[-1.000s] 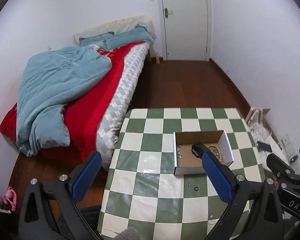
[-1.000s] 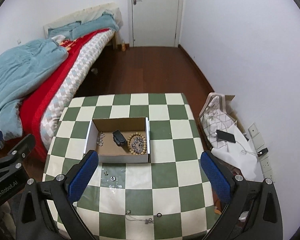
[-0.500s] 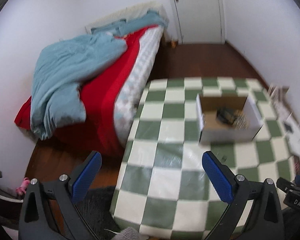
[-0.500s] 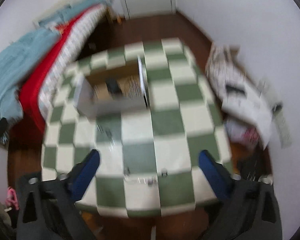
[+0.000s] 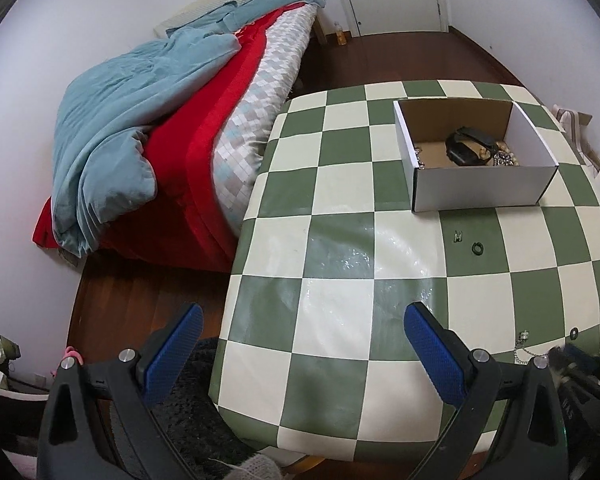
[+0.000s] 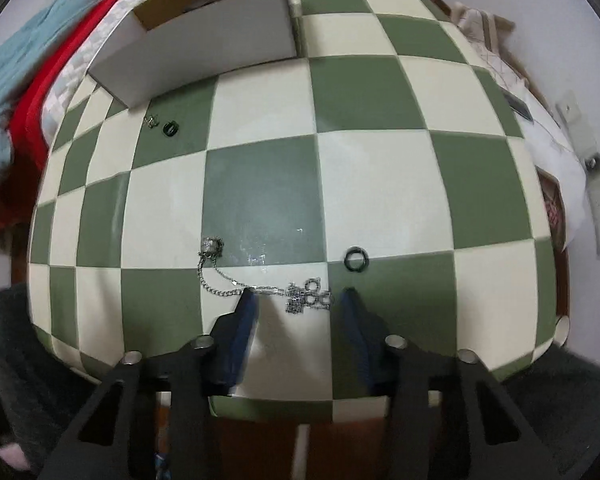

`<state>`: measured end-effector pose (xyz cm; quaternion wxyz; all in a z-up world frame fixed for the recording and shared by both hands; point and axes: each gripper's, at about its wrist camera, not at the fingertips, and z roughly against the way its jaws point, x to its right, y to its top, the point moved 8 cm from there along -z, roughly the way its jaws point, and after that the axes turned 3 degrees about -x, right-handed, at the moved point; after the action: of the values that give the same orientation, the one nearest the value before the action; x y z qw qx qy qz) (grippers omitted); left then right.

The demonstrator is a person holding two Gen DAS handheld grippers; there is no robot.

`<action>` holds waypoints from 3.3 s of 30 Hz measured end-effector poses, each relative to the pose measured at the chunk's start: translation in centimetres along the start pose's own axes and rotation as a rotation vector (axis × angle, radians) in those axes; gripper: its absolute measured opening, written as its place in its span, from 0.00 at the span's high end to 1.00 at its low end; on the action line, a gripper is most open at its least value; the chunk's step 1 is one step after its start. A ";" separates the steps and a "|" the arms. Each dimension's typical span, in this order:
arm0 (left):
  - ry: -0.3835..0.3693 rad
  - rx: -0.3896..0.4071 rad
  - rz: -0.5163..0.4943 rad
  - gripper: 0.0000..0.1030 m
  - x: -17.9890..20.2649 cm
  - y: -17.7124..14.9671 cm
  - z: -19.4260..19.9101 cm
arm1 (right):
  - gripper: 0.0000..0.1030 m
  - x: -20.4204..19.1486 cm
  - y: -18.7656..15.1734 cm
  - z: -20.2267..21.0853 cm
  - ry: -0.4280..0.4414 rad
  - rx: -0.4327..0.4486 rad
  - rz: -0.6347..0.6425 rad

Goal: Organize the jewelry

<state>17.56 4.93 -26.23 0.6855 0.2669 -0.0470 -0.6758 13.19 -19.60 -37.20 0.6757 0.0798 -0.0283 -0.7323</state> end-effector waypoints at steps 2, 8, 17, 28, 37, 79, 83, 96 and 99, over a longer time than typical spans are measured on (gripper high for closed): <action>-0.003 -0.005 -0.006 0.00 0.3 0.0 -0.1 | 0.94 -0.6 0.1 0.1 -0.029 0.028 0.034; -0.006 -0.011 -0.025 0.00 1.0 0.3 -0.6 | 0.95 -0.7 1.1 2.9 0.048 0.102 -0.017; -0.049 -0.024 -0.073 0.00 4.4 0.7 -0.8 | 0.95 4.6 6.5 8.9 0.109 0.222 -0.102; -0.251 -0.049 -0.246 0.01 17.1 -1.7 0.0 | 0.95 11.3 6.3 2.0 0.082 0.091 -0.191; -0.292 -0.043 -0.434 0.17 24.6 -4.3 0.5 | 0.95 14.5 4.5 1.4 0.103 0.087 -0.285; -0.422 0.019 -0.249 0.91 17.6 2.0 4.4 | 0.95 10.0 7.9 9.8 0.150 0.236 -0.174; -0.435 0.053 -0.178 0.91 14.3 5.1 5.7 | 0.95 8.1 9.3 12.3 0.165 0.276 -0.133; -0.450 0.051 -0.037 0.91 7.6 14.9 3.8 | 0.95 -0.2 16.6 19.4 0.226 0.397 0.022; -0.458 -0.012 -0.044 0.91 7.8 15.8 1.4 | 0.95 -2.1 19.0 19.5 0.226 0.398 0.052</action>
<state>31.89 -3.83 -20.57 0.6435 0.1033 -0.1915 -0.7338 29.00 -20.42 -15.00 0.6642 0.2924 -0.0982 -0.6809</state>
